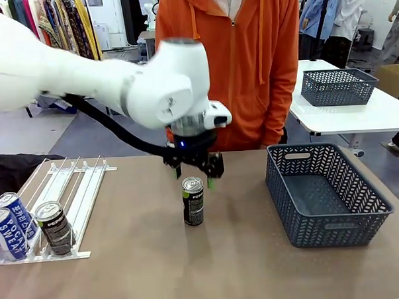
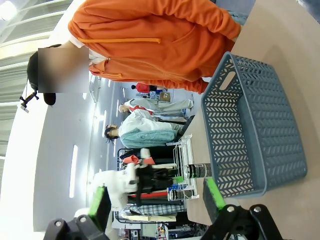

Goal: Retrieve and store the cans from the dispenser.
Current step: Pick up one can from the Automatic Can Dispenser and place it in the middle of the table.

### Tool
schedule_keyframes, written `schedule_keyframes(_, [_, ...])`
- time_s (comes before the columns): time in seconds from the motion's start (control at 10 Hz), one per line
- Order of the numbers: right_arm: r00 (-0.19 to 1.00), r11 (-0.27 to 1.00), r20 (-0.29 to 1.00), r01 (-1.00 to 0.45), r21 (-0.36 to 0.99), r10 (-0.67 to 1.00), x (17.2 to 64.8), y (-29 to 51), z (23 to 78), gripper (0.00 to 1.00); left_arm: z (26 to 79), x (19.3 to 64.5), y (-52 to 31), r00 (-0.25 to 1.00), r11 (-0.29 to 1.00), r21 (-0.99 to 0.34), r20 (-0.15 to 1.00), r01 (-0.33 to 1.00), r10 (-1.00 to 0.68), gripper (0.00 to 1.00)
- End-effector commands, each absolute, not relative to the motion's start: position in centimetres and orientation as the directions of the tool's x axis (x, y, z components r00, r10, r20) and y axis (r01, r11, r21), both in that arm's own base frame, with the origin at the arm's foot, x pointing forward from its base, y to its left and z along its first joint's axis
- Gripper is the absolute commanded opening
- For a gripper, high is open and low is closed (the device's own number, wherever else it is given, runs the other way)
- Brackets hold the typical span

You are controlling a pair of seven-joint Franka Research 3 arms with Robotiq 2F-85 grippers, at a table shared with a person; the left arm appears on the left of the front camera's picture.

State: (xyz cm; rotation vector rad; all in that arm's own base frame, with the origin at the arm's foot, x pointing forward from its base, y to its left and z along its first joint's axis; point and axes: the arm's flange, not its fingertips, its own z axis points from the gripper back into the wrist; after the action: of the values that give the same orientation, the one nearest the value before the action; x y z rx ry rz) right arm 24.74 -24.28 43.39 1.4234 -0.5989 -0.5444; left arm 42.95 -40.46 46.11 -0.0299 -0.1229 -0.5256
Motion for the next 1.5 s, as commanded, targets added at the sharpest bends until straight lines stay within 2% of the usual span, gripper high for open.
schedule_keyframes(0.0, [0.739, 0.075, 0.067, -0.022, 0.997, -0.671, 24.8, -24.4, 43.7, 1.0, 53.9, 38.3, -32.5, 0.84, 0.855, -0.028, 0.208, 0.517, -0.501, 1.0])
schedule_keyframes(0.3, [0.739, 0.075, 0.067, -0.022, 0.997, -0.671, 24.8, -24.4, 43.7, 1.0, 61.1, 35.9, -16.4, 0.875, 0.844, -0.282, 0.315, 0.457, -0.368, 1.0])
schedule_keyframes(0.4, [0.739, 0.075, 0.067, -0.022, 0.997, -0.671, 24.8, -24.4, 43.7, 1.0, 61.8, 35.8, -12.3, 0.868, 0.79, -0.379, 0.329, 0.482, -0.372, 1.0])
schedule_keyframes(0.5, [0.739, 0.075, 0.067, -0.022, 0.997, -0.671, 24.8, -24.4, 43.7, 1.0, 62.0, 35.9, -4.2, 0.885, 0.7, -0.545, 0.335, 0.462, -0.323, 1.0])
schedule_keyframes(0.7, [0.739, 0.075, 0.067, -0.022, 0.997, -0.671, 24.8, -24.4, 43.7, 1.0, 58.7, 35.6, 6.3, 0.909, 0.489, -0.767, 0.372, 0.415, -0.188, 1.0])
schedule_keyframes(0.8, [0.739, 0.075, 0.067, -0.022, 0.997, -0.671, 24.8, -24.4, 43.7, 1.0, 55.0, 34.6, 11.0, 0.942, 0.418, -0.854, 0.336, 0.309, -0.01, 1.0])
schedule_keyframes(0.9, [0.739, 0.075, 0.067, -0.022, 0.997, -0.671, 24.8, -24.4, 43.7, 1.0, 52.1, 32.9, 13.6, 0.933, 0.341, -0.898, 0.337, 0.277, 0.13, 1.0])
schedule_keyframes(1.0, [0.739, 0.075, 0.067, -0.022, 0.997, -0.671, 24.8, -24.4, 43.7, 1.0, 49.7, 31.8, 14.8, 0.928, 0.272, -0.922, 0.33, 0.277, 0.173, 1.0])
schedule_keyframes(1.1, [0.739, 0.075, 0.067, -0.022, 0.997, -0.671, 24.8, -24.4, 43.7, 1.0, 48.5, 31.3, 15.2, 0.938, 0.264, -0.935, 0.291, 0.237, 0.188, 1.0])
schedule_keyframes(1.2, [0.739, 0.075, 0.067, -0.022, 0.997, -0.671, 24.8, -24.4, 43.7, 1.0, 51.1, 31.2, 16.4, 0.937, 0.34, -0.899, 0.331, 0.277, 0.112, 1.0])
schedule_keyframes(1.4, [0.739, 0.075, 0.067, -0.022, 0.997, -0.671, 24.8, -24.4, 43.7, 1.0, 51.1, 31.2, 16.4, 0.937, 0.34, -0.899, 0.331, 0.277, 0.112, 1.0])
